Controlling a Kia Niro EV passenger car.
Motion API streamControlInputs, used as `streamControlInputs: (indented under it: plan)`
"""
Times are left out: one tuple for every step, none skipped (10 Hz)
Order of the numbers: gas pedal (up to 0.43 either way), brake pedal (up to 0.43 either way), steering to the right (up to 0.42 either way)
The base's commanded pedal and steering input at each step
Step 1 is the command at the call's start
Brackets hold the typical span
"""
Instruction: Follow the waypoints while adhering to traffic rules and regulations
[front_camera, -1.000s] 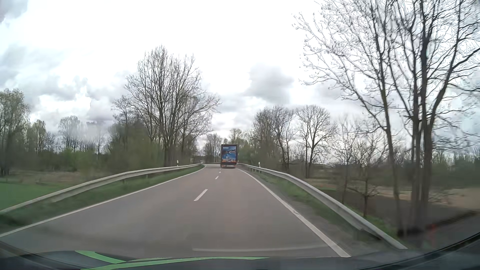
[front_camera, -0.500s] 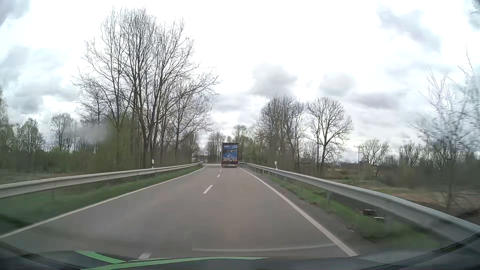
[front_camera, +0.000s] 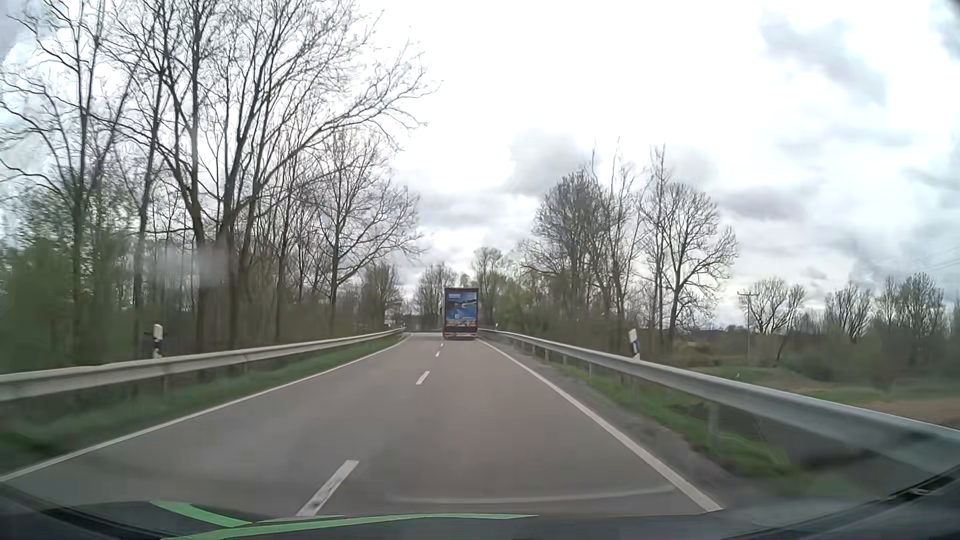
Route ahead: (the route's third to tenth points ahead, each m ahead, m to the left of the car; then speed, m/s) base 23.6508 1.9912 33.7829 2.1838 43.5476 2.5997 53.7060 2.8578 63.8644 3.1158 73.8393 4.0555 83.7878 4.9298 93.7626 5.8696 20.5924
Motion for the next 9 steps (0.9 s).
streamControlInputs:
  plan:
    - [0.047, 0.000, -0.005]
    - [0.047, 0.000, -0.005]
    - [0.047, 0.000, -0.005]
    - [0.047, 0.000, -0.005]
    - [0.039, 0.000, -0.005]
    - [0.039, 0.000, -0.005]
    - [0.028, 0.000, -0.005]
    - [0.020, 0.000, -0.005]
    - [0.020, 0.000, -0.005]
